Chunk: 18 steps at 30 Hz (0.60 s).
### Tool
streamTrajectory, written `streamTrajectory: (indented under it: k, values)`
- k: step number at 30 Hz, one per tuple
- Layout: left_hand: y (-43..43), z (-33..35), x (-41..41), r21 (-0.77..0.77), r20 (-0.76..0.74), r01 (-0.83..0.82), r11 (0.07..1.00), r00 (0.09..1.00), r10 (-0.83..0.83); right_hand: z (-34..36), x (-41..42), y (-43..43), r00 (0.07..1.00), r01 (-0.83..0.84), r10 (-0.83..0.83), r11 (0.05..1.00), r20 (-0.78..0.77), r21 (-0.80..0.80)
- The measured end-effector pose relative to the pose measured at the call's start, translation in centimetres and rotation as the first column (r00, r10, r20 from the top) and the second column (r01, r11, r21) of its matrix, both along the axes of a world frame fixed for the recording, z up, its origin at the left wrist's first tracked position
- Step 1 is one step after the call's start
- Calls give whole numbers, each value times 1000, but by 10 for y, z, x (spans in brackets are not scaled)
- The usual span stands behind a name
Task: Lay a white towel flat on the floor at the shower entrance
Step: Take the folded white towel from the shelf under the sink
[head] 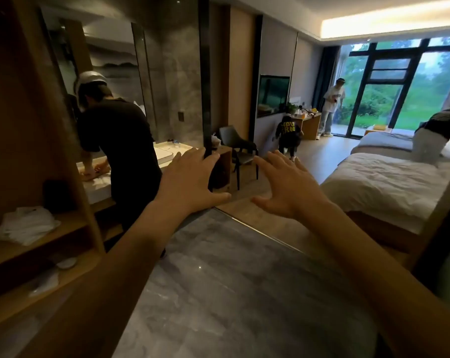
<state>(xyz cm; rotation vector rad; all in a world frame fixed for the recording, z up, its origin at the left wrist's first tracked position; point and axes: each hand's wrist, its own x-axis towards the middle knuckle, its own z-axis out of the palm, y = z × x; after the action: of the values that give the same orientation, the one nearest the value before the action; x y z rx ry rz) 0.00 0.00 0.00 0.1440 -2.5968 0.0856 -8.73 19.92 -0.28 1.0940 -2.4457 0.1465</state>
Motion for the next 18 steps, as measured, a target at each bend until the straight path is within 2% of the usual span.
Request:
streamTrajectory:
  k: [8, 18]
  values:
    - [-43, -1, -97, -34, -46, 11, 999, 999, -13, -1, -98, -48, 1000, 19, -19, 1000, -6, -2]
    - [-99, -5, -231, 14, 33, -18, 1000, 999, 18, -6, -229, -104, 1000, 9, -9, 1000, 7, -8]
